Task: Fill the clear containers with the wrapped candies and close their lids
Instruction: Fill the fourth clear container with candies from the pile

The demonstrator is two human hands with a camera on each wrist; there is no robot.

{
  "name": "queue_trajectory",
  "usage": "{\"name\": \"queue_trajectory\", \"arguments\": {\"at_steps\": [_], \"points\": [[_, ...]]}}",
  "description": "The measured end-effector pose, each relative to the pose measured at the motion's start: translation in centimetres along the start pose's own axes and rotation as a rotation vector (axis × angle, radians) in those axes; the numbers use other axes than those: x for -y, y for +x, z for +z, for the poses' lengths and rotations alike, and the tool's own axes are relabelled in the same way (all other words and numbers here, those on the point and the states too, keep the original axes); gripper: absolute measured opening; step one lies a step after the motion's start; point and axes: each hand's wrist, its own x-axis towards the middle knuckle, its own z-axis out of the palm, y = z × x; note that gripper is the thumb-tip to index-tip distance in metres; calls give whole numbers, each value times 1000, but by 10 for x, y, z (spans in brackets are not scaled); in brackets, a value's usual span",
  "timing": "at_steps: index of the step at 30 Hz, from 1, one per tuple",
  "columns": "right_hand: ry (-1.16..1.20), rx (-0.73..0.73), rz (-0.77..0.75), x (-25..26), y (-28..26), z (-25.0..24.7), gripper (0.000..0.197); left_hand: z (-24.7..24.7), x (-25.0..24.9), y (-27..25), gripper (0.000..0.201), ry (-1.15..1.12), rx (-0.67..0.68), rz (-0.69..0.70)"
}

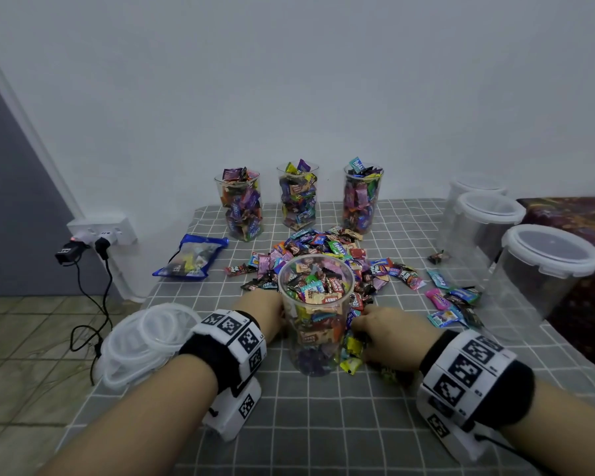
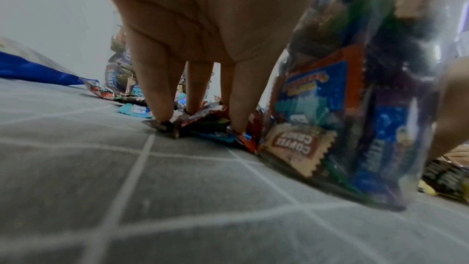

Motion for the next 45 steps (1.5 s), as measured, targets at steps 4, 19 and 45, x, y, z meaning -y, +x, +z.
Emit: {"name": "queue_trajectory", "arguments": {"at_steps": [4,19,45], "points": [[2,-21,-14,0,0,-1,27,-5,-3,0,23,-44,15,-62],[162,-203,10,-14,-8,-8,17,6,22,6,21,-217,-179,-18],[438,-773,-377,50,-11,-61,20,7,21,1,14,-268,-327,62]]}}
